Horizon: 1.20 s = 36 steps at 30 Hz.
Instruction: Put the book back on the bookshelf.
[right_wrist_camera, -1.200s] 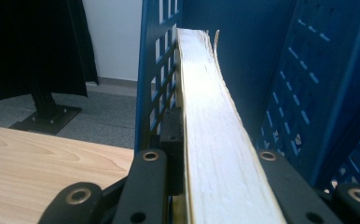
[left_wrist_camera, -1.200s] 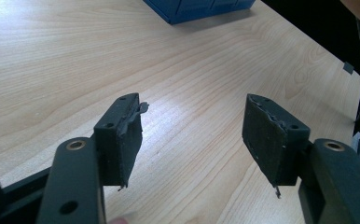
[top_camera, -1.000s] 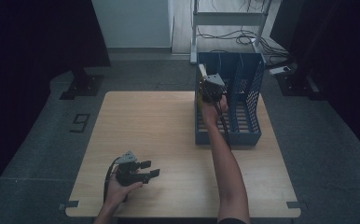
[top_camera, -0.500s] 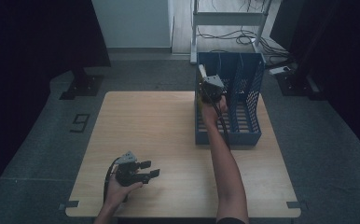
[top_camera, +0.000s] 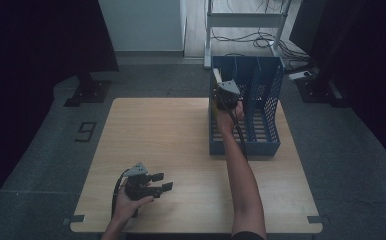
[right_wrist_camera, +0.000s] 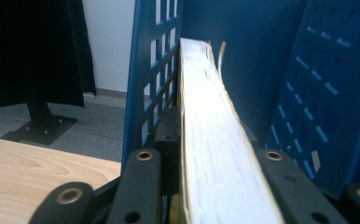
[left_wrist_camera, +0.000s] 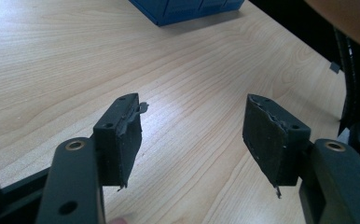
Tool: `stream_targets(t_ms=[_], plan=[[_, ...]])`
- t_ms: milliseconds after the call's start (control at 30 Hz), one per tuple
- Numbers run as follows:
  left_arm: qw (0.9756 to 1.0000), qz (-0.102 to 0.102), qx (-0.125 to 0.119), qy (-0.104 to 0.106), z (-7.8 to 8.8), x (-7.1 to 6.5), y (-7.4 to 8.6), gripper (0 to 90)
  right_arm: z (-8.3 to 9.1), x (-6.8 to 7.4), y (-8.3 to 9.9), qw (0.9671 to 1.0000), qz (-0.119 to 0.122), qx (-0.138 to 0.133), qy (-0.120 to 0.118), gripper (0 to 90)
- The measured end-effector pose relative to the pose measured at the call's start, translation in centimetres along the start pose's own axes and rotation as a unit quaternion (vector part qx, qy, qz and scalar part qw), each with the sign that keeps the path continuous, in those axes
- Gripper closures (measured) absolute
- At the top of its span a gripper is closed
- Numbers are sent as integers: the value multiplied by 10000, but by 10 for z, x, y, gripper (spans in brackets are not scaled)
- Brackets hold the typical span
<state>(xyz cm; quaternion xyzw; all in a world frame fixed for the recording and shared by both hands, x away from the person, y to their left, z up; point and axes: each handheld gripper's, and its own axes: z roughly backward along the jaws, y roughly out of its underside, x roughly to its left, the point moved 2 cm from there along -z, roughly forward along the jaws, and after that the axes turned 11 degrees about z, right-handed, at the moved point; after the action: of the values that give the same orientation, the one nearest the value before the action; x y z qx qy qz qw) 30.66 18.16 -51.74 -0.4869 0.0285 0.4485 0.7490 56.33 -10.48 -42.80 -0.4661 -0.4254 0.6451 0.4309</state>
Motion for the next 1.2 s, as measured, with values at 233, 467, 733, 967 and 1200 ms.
stream_targets(t_ms=[233, 467, 733, 967, 1200], plan=[[9999, -41, 43, -91, -2, 0, 1, 370, 7, 0, 0, 9998, 135, 3, -173, 630], [9999, -19, 53, -91, -2, 1, 1, 370, 15, -1, -1, 9996, 18, -125, -251, 572], [10000, 10, 22, -90, 0, 2, 0, 370, 20, -4, 0, 9987, -106, -80, -484, 512], [9999, 67, -33, -109, 2, 6, 0, 370, 24, -7, -1, 9981, -145, -58, -594, 494], [9999, 88, -21, -115, 2, 8, 0, 370, 33, -8, -1, 9971, -240, -52, -723, 482]])
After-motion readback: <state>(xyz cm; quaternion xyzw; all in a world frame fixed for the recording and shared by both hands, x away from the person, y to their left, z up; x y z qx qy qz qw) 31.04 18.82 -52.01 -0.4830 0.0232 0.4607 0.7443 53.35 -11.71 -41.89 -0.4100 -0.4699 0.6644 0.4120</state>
